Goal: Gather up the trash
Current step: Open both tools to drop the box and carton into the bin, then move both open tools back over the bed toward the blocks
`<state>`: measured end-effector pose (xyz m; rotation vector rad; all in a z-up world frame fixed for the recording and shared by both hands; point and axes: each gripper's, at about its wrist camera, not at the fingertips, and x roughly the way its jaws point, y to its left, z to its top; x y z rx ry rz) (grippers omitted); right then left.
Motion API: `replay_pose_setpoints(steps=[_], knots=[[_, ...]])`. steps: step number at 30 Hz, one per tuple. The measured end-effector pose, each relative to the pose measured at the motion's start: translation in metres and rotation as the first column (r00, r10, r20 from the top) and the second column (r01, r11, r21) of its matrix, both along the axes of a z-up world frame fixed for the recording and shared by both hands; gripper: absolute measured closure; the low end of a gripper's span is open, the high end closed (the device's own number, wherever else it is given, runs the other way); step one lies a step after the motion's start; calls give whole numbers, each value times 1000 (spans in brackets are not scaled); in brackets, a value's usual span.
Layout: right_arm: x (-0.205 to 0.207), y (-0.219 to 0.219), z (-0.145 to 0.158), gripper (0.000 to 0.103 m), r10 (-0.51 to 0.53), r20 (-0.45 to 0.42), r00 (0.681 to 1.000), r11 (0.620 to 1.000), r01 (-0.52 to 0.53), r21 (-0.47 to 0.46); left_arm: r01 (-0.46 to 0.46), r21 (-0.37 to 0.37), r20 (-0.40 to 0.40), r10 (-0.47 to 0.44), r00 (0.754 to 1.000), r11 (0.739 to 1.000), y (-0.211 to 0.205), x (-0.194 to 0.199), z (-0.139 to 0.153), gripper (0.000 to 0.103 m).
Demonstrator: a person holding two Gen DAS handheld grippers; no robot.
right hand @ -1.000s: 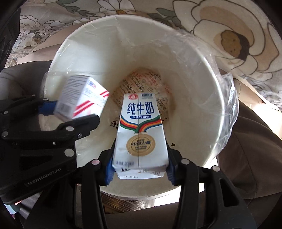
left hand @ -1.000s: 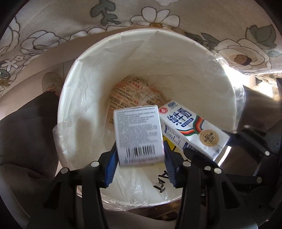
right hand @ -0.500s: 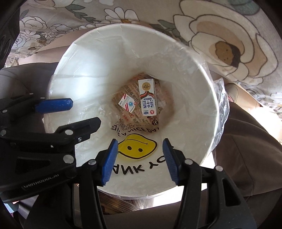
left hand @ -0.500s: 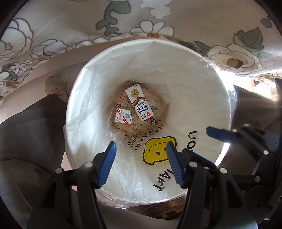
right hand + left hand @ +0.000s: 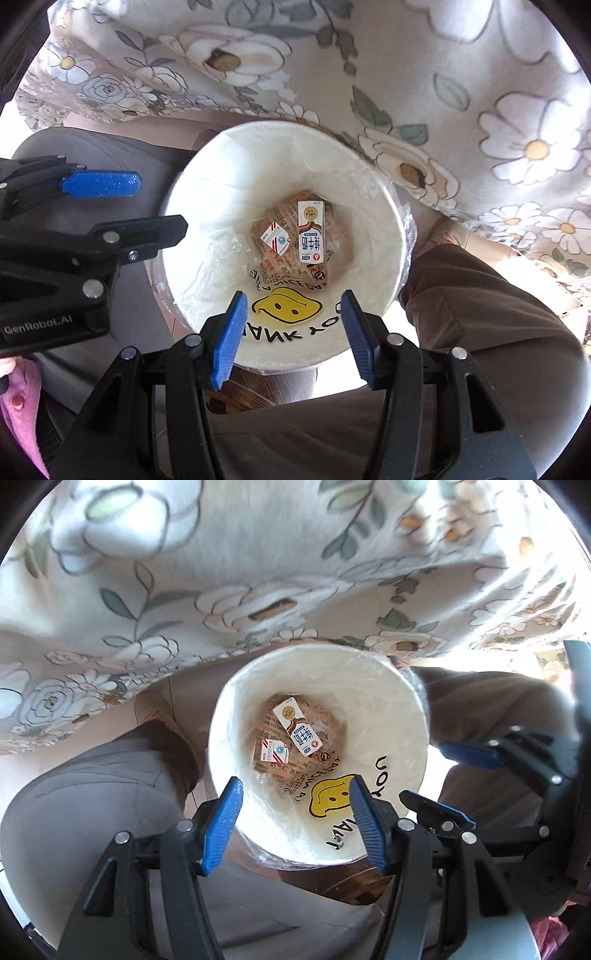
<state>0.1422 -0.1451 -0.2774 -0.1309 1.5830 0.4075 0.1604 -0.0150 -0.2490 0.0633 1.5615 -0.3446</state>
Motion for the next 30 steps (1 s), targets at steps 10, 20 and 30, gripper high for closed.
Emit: replay_pose_setpoints(steps=[10,20,30], knots=[[-21,-19,114,49,63,211,975,998,-66,7,63,-38,197,-54,979,997,1,-12,101,33],[-20,-38,207,49,119,391,913,992,-92,-87,103,-18,361,-89,928,995,3,-3,186,25],[7,-52,281,49,140,500,855,990,-108,-92,153,76,468,-170,867,985,-2,21,231,19]])
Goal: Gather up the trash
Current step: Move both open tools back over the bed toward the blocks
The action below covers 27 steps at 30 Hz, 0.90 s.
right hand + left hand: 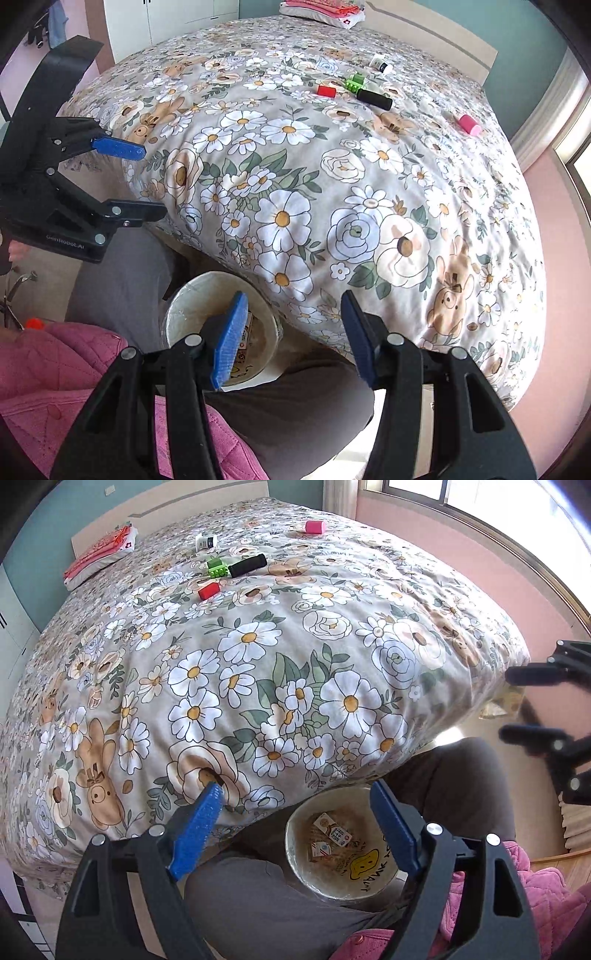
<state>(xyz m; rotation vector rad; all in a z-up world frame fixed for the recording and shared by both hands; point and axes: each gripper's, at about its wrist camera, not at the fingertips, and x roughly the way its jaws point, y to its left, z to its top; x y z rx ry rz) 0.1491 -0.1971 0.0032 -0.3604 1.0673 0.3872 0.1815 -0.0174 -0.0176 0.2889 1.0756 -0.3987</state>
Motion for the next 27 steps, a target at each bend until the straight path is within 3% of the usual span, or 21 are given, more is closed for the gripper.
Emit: replay_pose_setpoints(steps=[5,10,13,21,27], knots=[[33,-11,27,49,-5,40,999,1000,4,21,-2,41,33,1,999,999,4,31,13,17],[82,-20,48,49,-3,84,996,1000,1,30,-29,-8,9,29,1000,1000,17,81,20,17],[115,-22,60,41,5,116,993,999,-9,33,-32,-15,-12,32,999,999,22,112,22,17],[204,-19,83,38,68,186,980,997,-74,24,57,-30,50,-55,997,998,23,191,32,17],[274,2,76,38,158,172,972,987,-156,-28,161,-4,64,-160,985,987,13,243,14,17]])
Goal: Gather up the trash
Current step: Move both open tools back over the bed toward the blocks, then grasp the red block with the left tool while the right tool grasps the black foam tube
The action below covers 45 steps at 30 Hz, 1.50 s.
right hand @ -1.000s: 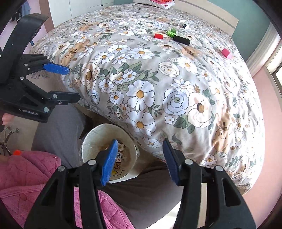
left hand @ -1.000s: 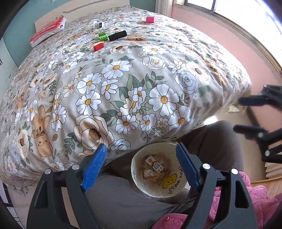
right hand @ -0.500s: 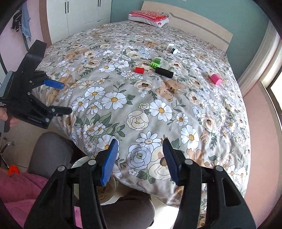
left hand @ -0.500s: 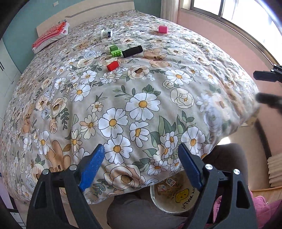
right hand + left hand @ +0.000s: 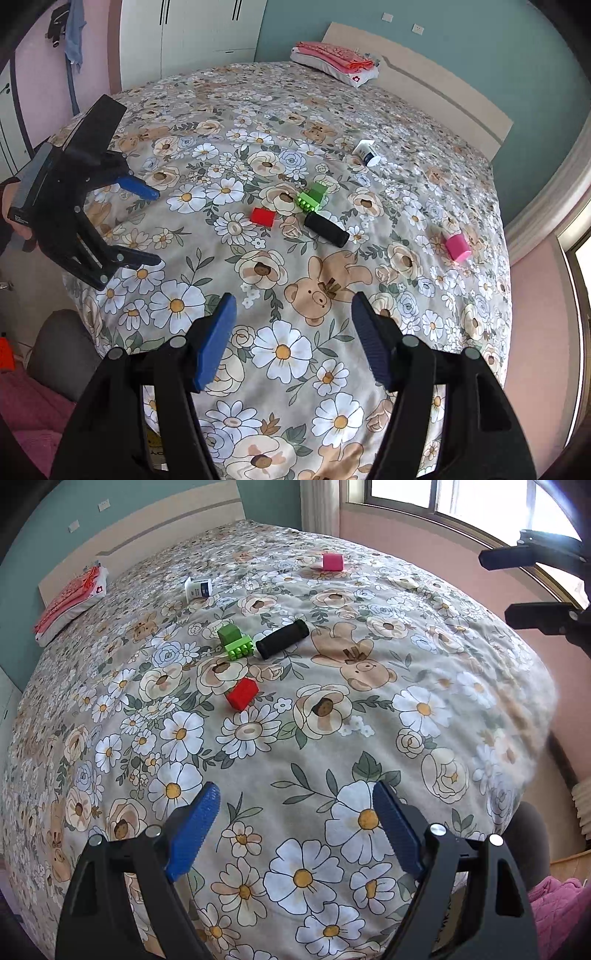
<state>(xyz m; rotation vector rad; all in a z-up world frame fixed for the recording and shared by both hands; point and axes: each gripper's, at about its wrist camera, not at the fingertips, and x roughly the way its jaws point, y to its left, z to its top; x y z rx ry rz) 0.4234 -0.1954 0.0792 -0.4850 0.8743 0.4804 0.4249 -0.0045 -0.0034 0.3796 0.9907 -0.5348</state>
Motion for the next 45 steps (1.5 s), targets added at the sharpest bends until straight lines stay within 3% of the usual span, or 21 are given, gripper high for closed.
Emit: replay_pose_setpoints(steps=[14,20,24,32,35,37,41,44,45], knots=[[166,38,-87,38,113,-134,985,985,-129,-114,178,43,-35,-177,984,983,-15,101,-59,16],[211,50,-123,38,181,-164,970,961,-210,-180,170,-62,-129,-177,976,984,-12,144,-84,17],[241,55,-148,38,176,-188,966,944,-220,-245,158,-82,-179,-171,969,984,-15,161,-103,17],[273,63,-184,38,196,-276,941,928,-269,-258,157,-144,-200,-184,962,977,-19,183,-111,19],[278,68,-195,38,213,-315,925,926,-294,-236,173,-127,-192,-195,962,977,-25,186,-112,29],[281,71,-205,38,210,-335,919,921,-301,-248,179,-123,-187,-200,962,976,-26,185,-112,42],[288,74,-209,40,191,-351,917,940,-274,-205,145,-145,-204,-173,964,979,-24,185,-114,49],[286,74,-209,51,192,-350,917,948,-265,-176,110,-157,-218,-143,966,982,-21,183,-113,66],[284,73,-209,54,186,-345,920,952,-255,-168,92,-162,-226,-128,966,982,-19,182,-113,77]])
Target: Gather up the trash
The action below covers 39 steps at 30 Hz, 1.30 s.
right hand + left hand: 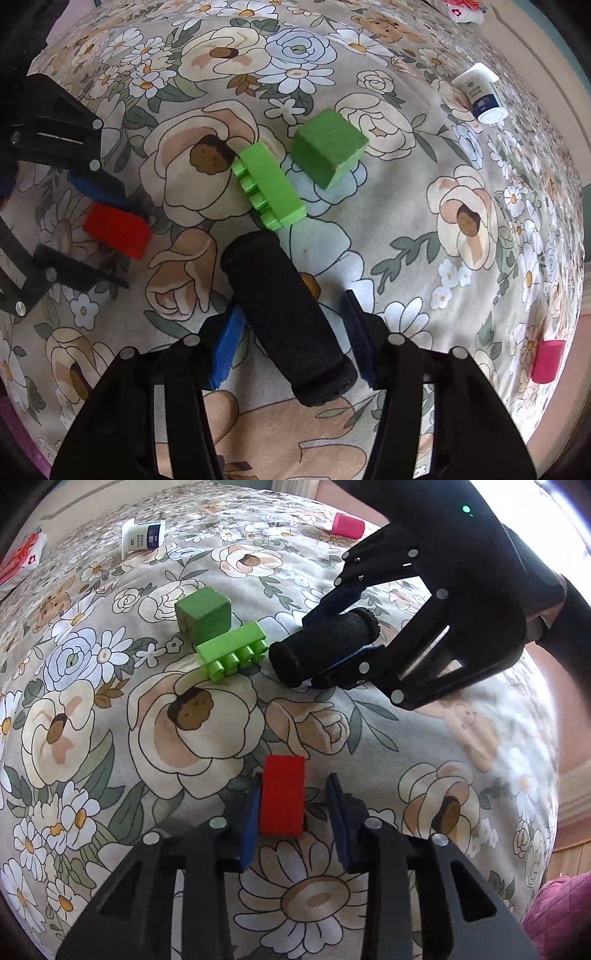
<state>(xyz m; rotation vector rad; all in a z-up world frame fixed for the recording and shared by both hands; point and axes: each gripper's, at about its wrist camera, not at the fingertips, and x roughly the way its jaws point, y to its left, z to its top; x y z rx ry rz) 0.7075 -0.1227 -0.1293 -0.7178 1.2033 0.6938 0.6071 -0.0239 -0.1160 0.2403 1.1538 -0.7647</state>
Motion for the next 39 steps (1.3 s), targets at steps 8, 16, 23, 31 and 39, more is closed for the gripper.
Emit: replay_pose_setpoints(steps=[8,16,23,31,39], knots=[[-20,-8,5,57,-173,28,985,985,173,3,-148,18,-8,148,989,989,4,-16,5,81],[-41,-19,21,60,-334,38,942,942,333,39,-228,26,0,228,974,973,10,-30,17,81],[-70,-30,50,61,-428,38,903,899,421,122,-292,23,28,291,956,956,6,-50,44,81],[-98,-44,115,61,-474,88,876,870,450,201,-392,9,102,389,915,920,16,-75,97,81],[-152,-60,187,61,-508,171,844,851,461,254,-445,-22,170,442,881,895,21,-116,159,81]])
